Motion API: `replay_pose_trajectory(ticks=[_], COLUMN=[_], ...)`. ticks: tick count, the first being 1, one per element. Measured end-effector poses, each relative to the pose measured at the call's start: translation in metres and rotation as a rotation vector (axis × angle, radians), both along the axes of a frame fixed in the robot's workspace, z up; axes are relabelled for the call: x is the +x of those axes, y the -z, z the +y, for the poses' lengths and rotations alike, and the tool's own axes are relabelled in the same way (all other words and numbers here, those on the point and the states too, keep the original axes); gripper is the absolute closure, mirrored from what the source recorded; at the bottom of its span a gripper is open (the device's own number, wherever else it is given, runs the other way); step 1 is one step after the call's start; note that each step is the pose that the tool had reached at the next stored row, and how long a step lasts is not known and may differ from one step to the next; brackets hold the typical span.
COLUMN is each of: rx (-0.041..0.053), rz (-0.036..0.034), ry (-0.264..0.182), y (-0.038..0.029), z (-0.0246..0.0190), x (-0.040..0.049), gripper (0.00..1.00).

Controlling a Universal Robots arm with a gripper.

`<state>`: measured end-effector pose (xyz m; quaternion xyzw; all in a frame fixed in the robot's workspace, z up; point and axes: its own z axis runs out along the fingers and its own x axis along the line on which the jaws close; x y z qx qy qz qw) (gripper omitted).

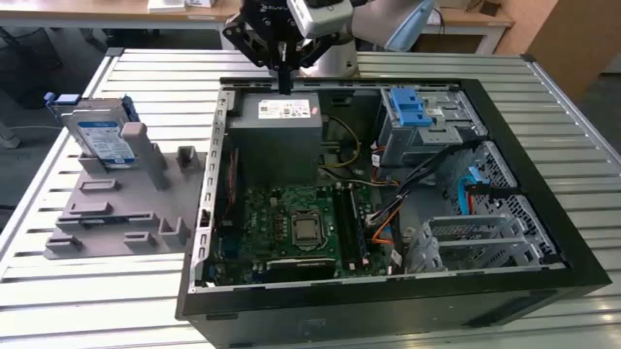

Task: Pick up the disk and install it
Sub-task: 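Reach for the disk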

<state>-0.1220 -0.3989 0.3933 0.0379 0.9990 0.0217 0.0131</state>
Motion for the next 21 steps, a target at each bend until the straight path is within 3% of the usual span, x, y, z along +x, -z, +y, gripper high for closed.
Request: replay_pose_trajectory(ticks=[21], rx=[0.0000], rz=[-0.0001], ry=[0.000], y=[0.0002], z=[0.0000], x=[-0.0058], gripper=[0.89])
